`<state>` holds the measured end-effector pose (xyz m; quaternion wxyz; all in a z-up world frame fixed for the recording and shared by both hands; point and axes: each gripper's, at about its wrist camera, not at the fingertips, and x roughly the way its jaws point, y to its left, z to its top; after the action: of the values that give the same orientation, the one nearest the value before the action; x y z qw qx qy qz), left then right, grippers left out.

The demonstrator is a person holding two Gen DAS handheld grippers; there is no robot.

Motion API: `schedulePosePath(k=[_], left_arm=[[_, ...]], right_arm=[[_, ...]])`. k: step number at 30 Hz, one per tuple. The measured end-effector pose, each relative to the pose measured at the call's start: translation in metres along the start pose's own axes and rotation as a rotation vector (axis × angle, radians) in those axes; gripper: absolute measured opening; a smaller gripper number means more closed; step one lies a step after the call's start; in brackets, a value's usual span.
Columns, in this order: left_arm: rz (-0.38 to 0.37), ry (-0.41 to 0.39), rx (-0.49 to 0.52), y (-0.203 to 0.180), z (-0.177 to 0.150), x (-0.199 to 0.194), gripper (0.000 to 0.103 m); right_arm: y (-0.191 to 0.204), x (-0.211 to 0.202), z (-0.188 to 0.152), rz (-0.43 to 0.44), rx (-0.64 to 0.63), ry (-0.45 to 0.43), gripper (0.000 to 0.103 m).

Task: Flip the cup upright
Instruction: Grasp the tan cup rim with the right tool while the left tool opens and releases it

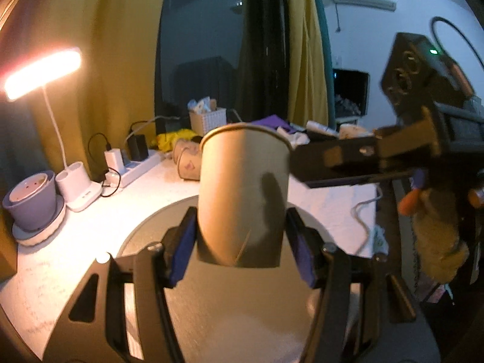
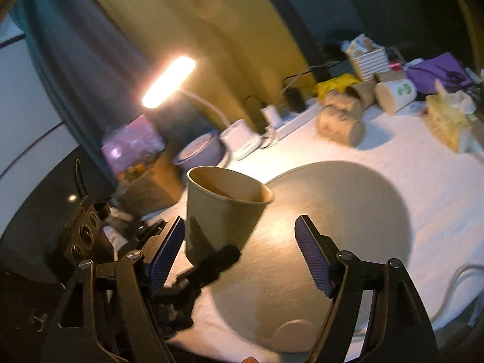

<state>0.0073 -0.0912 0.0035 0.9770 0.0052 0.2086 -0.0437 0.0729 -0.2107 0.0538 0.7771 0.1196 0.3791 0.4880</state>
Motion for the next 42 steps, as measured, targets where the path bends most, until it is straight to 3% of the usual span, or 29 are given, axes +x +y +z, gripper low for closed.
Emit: schedulePosePath(k=[7, 21, 33, 38, 42], left_arm=[[-0.008, -0.1, 0.029, -0.016, -0.009, -0.036, 0.059], [-0.037, -0.112, 0.054, -0.028, -0.023, -0.039, 0.059], [-0.036, -0.062, 0.038, -0.031, -0.029, -0.038, 0.06], [-0.048, -0.024, 0.022, -0.031, -0.031, -0.033, 0.061], [-0.062, 0.016, 0.001, -0.03, -0.035, -0.028, 0.076]], right_arm=[[0.021, 0.009, -0.005, 0.098, -0.001, 0.048, 0.078], [0.017, 0.013, -0.009, 0.13, 0.007, 0.06, 0.078], [0.011, 0.018, -0.014, 0.131, 0.007, 0.084, 0.069], [0.011, 0.022, -0.015, 0.092, -0.011, 0.085, 0.067], [0.013, 0.022, -0.013, 0.037, -0.04, 0.065, 0.067]])
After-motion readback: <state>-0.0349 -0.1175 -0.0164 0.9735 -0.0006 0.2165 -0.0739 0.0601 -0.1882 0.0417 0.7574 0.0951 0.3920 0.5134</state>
